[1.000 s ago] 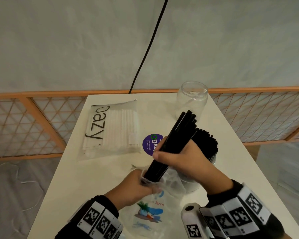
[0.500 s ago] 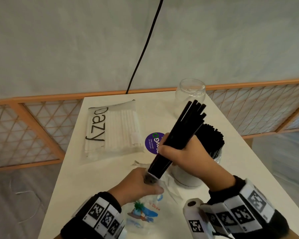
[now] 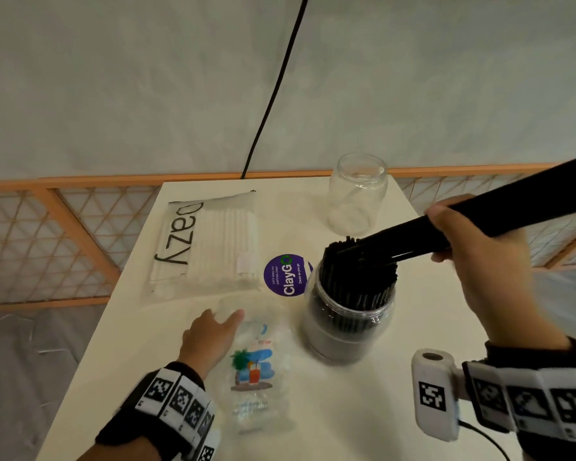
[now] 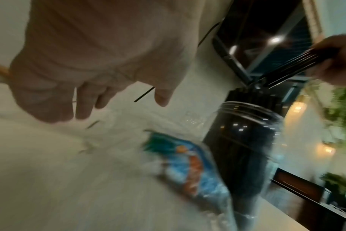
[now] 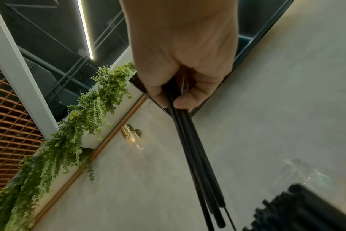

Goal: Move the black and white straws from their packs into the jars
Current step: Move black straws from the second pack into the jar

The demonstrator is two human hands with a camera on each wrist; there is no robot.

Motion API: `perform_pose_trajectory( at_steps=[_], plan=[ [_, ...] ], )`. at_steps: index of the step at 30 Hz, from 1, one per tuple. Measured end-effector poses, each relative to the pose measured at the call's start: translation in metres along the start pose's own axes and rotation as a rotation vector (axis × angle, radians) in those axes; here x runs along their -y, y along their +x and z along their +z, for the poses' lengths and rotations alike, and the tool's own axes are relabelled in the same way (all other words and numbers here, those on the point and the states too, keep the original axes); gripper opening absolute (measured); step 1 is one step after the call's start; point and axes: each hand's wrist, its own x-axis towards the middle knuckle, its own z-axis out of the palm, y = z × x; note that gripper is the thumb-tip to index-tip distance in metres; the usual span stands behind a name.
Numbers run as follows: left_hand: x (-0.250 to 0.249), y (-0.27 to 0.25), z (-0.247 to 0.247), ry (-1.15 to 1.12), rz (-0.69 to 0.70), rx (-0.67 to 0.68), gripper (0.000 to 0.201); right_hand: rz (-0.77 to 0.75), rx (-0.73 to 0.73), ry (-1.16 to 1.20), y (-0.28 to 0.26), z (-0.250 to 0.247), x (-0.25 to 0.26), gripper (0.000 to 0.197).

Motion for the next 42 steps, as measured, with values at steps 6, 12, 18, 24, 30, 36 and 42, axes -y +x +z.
perform_pose_trajectory(
  at_steps=[6,12,18,24,30,36,42],
  plan=[
    [-0.055,-0.056,0.022,-0.166,0.48,-0.071,0.108,-0.006,-0.05,0.012,0.013,-0.036,-0.006,0.021],
    [-0.095,-0.059,0.063,-0.237,0.515,0.047,0.128,-0.018,0.104,0.072,0.025,-0.061,-0.013,0.019],
    [-0.12,-0.047,0.067,-0.343,0.545,0.204,0.129,-0.046,0.453,0.147,0.026,-0.07,-0.019,0.008],
    [-0.126,-0.031,0.063,-0.355,0.527,0.163,0.119,-0.031,0.594,0.086,0.018,-0.058,-0.032,0.012],
    [-0.125,-0.017,0.068,-0.364,0.509,0.135,0.091,-0.105,0.711,0.035,0.016,-0.043,-0.038,0.007],
    [-0.125,-0.014,0.07,-0.38,0.517,0.133,0.085,-0.225,0.748,-0.11,0.018,-0.032,-0.042,0.002],
    [-0.121,-0.014,0.068,-0.356,0.517,0.171,0.087,-0.206,0.76,-0.172,0.015,-0.03,-0.045,0.008]
  ],
)
